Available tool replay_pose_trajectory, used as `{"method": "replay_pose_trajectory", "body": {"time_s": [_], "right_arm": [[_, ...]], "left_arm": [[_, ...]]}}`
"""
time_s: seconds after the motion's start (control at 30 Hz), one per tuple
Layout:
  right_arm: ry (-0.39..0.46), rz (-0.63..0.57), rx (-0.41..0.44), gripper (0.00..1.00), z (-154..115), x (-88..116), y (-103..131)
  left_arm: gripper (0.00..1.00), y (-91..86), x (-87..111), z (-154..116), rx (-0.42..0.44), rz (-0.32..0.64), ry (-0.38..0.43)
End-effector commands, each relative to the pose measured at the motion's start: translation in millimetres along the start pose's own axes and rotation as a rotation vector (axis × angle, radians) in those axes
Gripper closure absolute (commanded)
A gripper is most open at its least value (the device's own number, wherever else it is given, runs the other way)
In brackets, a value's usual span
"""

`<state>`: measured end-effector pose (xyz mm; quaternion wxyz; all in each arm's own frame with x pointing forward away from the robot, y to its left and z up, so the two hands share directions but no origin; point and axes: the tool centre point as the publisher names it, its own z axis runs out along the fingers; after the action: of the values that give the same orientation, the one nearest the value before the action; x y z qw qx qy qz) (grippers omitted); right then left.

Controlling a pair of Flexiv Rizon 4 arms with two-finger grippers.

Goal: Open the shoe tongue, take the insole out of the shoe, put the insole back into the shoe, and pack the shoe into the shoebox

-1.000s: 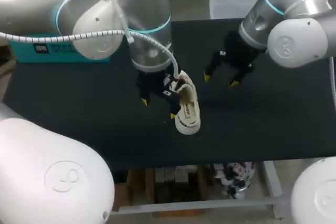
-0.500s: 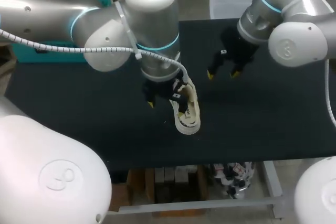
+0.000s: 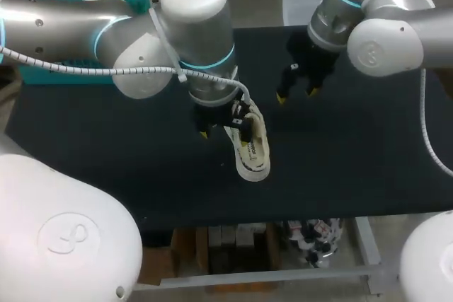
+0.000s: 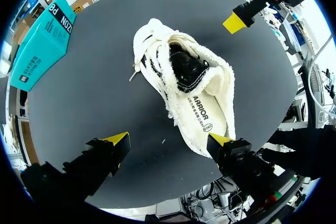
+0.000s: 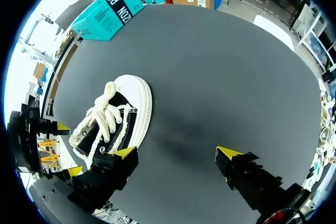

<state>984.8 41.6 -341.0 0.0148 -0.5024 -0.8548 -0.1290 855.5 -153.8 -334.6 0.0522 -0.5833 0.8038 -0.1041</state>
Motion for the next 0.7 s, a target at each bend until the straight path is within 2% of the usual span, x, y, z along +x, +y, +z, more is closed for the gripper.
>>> {"method": "replay_pose_trajectory", "body": {"time_s": [0.03, 0.27, 0.4, 0.5, 0.67, 0.7], "right_arm": [[-0.001, -0.034, 0.042, 0.00, 1, -6, 6], [-0.019, -0.141, 0.058, 0.00, 1, -22, 2], [-0.010, -0.202, 0.021, 0.00, -4, -31, -11], [0.005, -0.273, -0.012, 0.00, -8, -35, -21], [-0.011, -0.356, 0.003, 0.00, -12, -35, -27], [-0.021, -0.368, 0.015, 0.00, -13, -33, -28]], "left_arm": [[0.00, -9.1, 4.1, 10, 0.005, -0.008, 0.000], [0.00, -20.9, 9.7, 20, 0.023, -0.027, -0.001], [0.02, -27.6, 12.4, 24, 0.029, -0.043, -0.013], [0.14, -30.9, 13.4, 26, 0.037, -0.057, -0.019], [0.52, -31.8, 13.9, 27, 0.050, -0.070, -0.010], [0.56, -31.6, 14.2, 27, 0.051, -0.070, -0.010]]}}
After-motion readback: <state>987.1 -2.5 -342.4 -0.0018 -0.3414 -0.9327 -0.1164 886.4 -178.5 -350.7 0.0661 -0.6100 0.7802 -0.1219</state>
